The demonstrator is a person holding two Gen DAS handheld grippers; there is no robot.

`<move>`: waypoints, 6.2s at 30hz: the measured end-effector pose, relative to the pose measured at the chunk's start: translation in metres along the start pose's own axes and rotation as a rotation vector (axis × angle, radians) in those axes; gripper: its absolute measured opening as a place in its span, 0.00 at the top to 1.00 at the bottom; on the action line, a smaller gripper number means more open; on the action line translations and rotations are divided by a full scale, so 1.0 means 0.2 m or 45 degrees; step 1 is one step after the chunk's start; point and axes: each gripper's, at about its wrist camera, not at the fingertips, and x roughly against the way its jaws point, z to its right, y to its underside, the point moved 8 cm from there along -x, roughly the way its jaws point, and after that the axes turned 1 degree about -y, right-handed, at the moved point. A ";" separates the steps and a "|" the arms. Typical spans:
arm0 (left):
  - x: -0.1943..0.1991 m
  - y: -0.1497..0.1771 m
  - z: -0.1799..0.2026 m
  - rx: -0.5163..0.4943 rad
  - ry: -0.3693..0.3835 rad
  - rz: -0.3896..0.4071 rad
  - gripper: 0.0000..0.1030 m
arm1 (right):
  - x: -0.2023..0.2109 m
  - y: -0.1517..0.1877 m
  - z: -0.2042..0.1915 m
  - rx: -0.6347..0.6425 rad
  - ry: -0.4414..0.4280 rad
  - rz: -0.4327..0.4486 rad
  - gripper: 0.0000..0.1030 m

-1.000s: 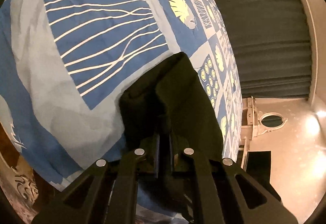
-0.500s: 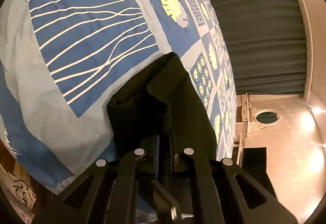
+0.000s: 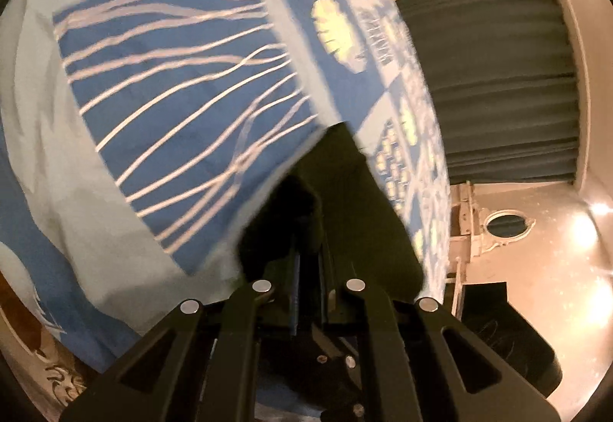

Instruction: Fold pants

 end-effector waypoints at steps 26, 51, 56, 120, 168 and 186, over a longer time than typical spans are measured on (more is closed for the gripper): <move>0.25 -0.08 0.00 -0.233 -0.187 0.257 0.78 | 0.55 0.09 1.60 -0.833 -0.502 -0.013 0.29; -0.22 0.18 0.31 -0.726 -0.279 0.095 0.12 | 1.38 0.54 1.88 -1.039 -0.390 0.568 0.37; -0.24 0.20 0.32 -0.763 -0.312 0.097 0.04 | 1.99 1.25 2.19 -1.245 -0.111 0.737 0.33; -0.11 0.58 0.80 -0.783 -0.149 0.197 0.04 | 1.75 0.91 1.54 -0.922 0.200 0.399 0.90; -0.14 0.54 0.69 -0.693 -0.182 0.163 0.04 | 0.93 0.79 1.07 -0.437 0.665 0.059 0.71; 0.04 0.00 0.31 -0.550 -0.202 0.098 0.04 | 1.06 0.68 0.77 -0.445 0.255 0.227 0.37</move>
